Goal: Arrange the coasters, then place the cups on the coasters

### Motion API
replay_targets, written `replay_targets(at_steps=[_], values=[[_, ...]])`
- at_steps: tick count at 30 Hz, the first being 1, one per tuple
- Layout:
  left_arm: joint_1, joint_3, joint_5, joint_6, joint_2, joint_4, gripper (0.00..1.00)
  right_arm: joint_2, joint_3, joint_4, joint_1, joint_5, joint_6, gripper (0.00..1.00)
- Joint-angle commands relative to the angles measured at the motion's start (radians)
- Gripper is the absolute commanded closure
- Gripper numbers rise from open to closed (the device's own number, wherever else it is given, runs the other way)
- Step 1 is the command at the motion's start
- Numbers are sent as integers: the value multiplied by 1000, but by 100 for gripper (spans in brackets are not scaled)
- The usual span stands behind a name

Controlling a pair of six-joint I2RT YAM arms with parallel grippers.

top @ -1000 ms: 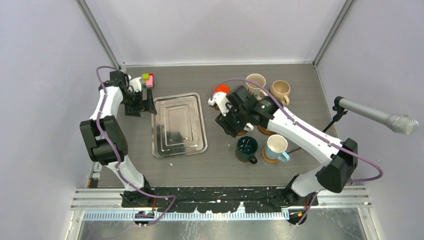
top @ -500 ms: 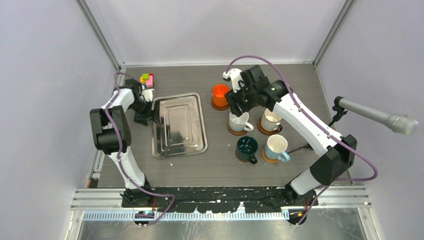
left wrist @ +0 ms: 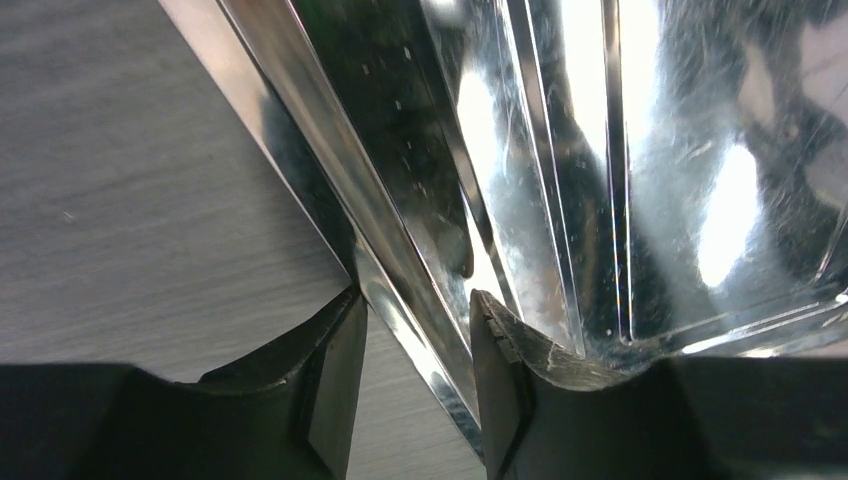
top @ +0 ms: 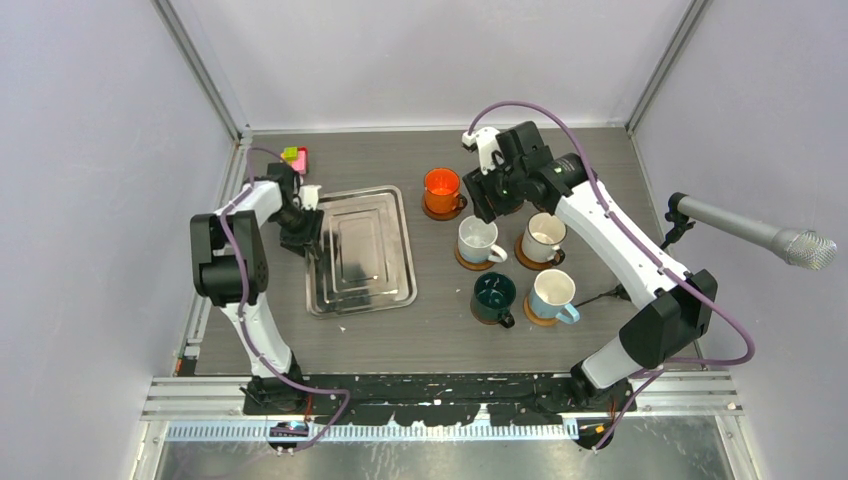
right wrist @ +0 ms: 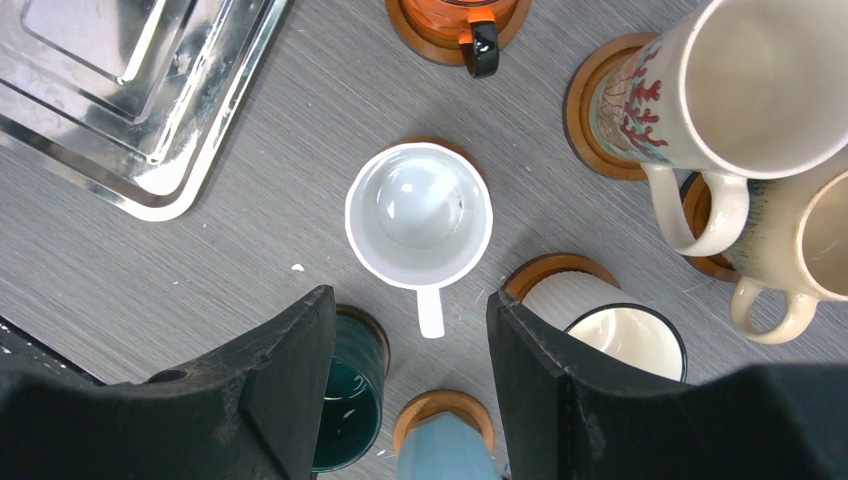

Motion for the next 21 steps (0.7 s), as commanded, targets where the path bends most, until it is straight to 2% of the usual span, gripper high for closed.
replay_targets(at_steps=[1, 12, 21], values=[[-5, -71, 9, 15, -63, -20, 57, -31, 19, 40, -17, 8, -5, 38], [-35, -146, 15, -6, -125, -15, 63, -35, 9, 56, -30, 4, -1, 38], [-37, -199, 4, 87, -185, -48, 66, -55, -8, 58, -38, 13, -8, 38]])
